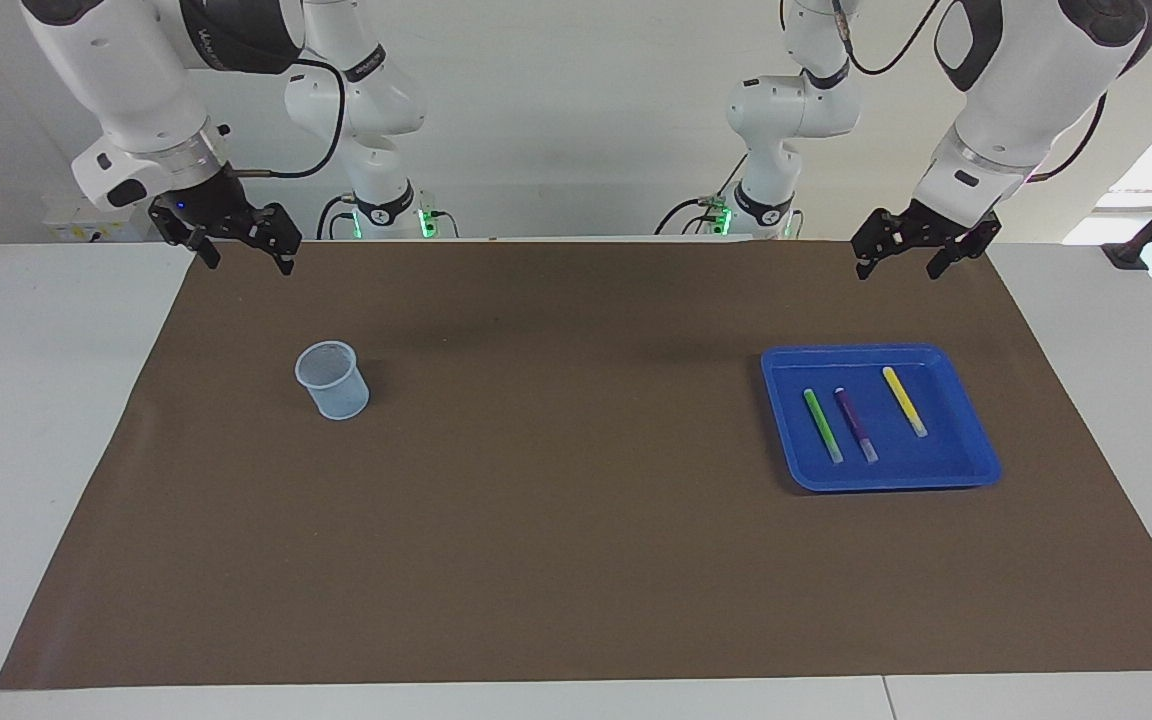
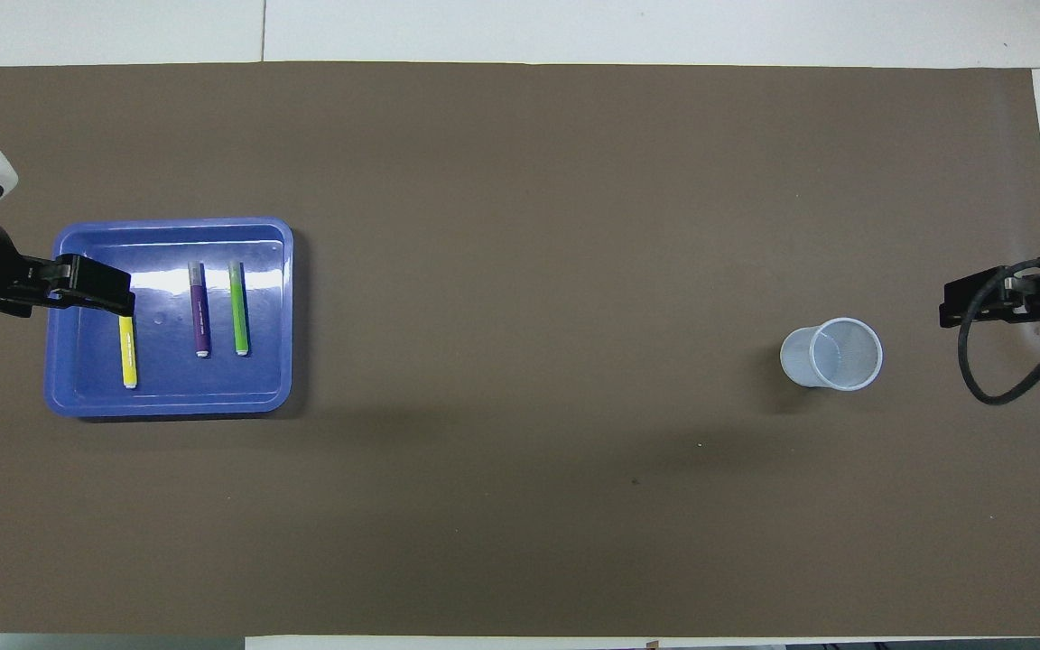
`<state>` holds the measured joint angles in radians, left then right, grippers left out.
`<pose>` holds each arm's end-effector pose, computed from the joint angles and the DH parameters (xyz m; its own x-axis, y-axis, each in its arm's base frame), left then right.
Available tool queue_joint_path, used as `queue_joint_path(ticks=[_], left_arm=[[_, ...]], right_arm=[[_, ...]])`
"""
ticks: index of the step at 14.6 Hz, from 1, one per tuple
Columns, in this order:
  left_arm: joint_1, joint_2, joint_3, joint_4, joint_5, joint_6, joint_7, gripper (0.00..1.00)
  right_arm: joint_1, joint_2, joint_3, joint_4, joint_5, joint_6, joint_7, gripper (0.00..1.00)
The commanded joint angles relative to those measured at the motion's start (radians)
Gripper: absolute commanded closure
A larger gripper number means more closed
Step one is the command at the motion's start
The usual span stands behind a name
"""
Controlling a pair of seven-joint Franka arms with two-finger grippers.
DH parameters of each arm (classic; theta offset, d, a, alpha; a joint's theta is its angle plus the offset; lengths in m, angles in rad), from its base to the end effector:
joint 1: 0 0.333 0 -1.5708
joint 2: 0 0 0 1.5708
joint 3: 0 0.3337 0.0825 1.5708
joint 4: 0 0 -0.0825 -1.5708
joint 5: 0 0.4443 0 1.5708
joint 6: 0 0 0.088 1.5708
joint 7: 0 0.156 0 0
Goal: Transfer and insert pens with both arms
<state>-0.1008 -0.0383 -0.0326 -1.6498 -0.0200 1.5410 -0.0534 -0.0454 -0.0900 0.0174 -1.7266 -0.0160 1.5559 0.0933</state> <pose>0.5880 -0.0824 0.5722 0.9942 -0.0801 -0.0714 -0.0792 -0.9967 0.0149 0.5758 -0.0183 0.5633 0.9895 -0.1213 -0.0786 -0.1197 -0.9925 0.0250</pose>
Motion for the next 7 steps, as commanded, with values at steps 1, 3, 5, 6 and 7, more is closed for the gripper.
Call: queue_joint_path(ticks=[1, 3, 5, 6, 7], left_arm=[[-0.007, 0.003, 0.002, 0.001, -0.008, 0.011, -0.014, 0.0], [-0.008, 0.005, 0.002, 0.005, -0.006, 0.01, -0.014, 0.0], [-0.007, 0.005, 0.002, 0.005, -0.006, 0.011, -0.014, 0.0], [-0.007, 0.005, 0.002, 0.005, -0.006, 0.011, -0.016, 0.0], [-0.007, 0.003, 0.002, 0.004, -0.006, 0.011, -0.016, 0.0]], right_arm=[[-0.007, 0.007, 0.004, 0.015, 0.016, -0.004, -0.026, 0.0], [-0.007, 0.007, 0.004, 0.015, 0.016, -0.005, -0.026, 0.0], [-0.007, 0.007, 0.004, 0.015, 0.016, -0.004, -0.026, 0.0], [-0.007, 0.007, 0.004, 0.015, 0.016, -0.004, -0.026, 0.0], [-0.007, 0.007, 0.004, 0.015, 0.016, -0.004, -0.026, 0.0]])
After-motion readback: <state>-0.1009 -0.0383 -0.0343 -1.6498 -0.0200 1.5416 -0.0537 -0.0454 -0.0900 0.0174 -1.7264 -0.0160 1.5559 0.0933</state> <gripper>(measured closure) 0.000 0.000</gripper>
